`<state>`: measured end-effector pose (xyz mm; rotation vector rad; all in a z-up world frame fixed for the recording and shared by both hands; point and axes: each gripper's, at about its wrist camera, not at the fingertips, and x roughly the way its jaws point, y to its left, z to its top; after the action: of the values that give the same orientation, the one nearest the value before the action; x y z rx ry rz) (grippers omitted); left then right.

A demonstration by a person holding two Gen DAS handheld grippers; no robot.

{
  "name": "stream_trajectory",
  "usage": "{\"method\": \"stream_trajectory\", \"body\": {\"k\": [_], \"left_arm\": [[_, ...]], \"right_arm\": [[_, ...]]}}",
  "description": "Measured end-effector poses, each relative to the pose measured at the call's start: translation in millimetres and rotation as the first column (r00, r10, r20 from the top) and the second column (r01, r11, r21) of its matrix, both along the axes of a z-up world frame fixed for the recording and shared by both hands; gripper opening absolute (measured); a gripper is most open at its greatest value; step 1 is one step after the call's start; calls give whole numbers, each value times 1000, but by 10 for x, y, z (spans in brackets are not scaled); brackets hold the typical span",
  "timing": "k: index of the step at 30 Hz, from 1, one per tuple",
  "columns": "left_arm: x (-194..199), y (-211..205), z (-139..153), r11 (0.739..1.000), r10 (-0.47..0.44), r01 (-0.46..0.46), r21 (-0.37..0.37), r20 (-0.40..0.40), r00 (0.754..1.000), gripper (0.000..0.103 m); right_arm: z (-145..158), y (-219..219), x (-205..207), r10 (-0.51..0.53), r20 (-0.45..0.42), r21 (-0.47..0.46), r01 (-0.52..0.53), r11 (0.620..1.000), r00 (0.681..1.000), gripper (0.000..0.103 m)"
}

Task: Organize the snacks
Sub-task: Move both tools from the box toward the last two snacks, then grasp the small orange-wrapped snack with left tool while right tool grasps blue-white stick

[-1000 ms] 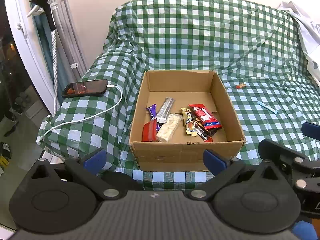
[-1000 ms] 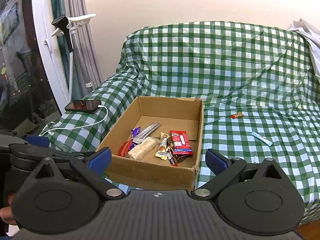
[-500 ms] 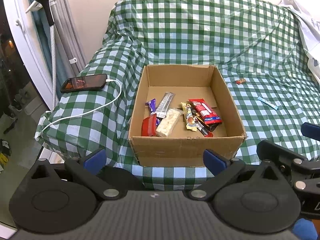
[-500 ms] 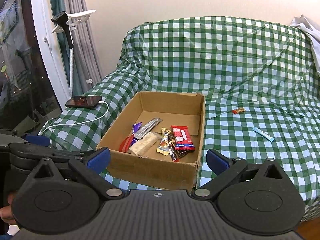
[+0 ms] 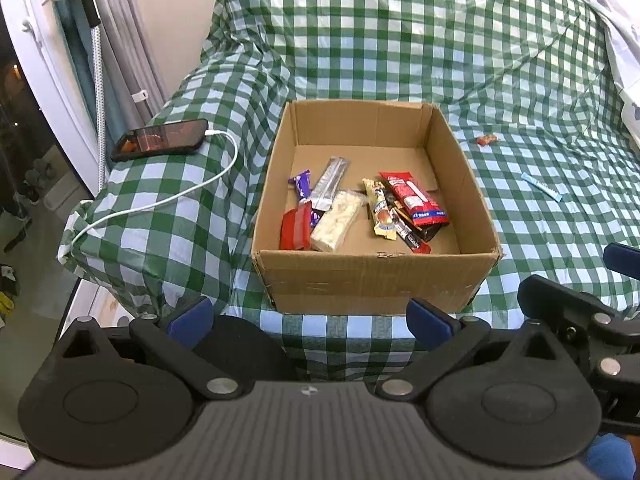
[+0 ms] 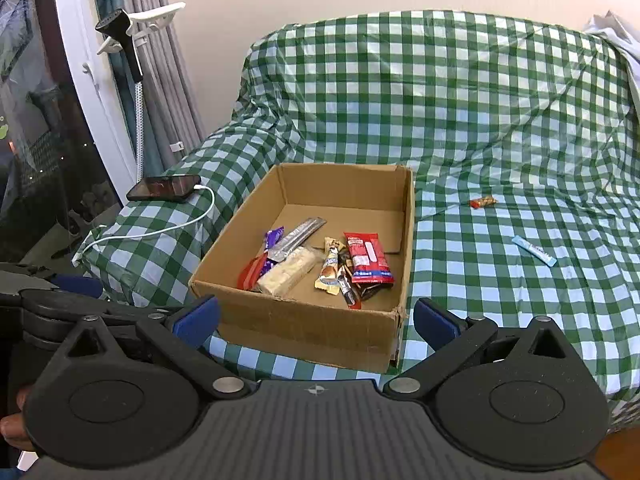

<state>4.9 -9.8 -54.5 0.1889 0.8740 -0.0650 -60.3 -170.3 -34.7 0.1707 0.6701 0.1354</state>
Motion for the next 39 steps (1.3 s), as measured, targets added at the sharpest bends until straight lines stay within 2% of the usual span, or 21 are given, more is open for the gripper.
{"method": "stream_trajectory", "body": {"k": [11, 18, 23, 31, 36, 39], "left_arm": [[203, -176, -109, 999, -21, 23, 47, -46, 999, 103], [491, -542, 14, 993, -95, 98, 73, -36, 995, 103], [785, -980, 122, 981, -177, 178, 71, -29, 984, 103], [1503, -1987, 184, 938, -341, 343, 48, -44, 939, 103], [2167, -2735, -140, 891, -444, 450, 55, -95, 891, 103], [2644, -3179, -423, 848, -523, 530, 29, -122, 844, 103]], "right_arm": [[-154, -166, 173, -9, -46, 36, 11, 999, 999, 102], [-274, -565, 309, -108, -57, 75, 112, 991, 993, 102], [-343, -1026, 393, -223, -58, 70, 227, 971, 973, 102], [-548, -1872, 679, -350, -6, -35, 350, 936, 937, 102], [-917, -2453, 1119, -358, -4, -85, 356, 930, 934, 102], [-1242, -2784, 1508, -333, -41, -94, 328, 940, 942, 102]]}}
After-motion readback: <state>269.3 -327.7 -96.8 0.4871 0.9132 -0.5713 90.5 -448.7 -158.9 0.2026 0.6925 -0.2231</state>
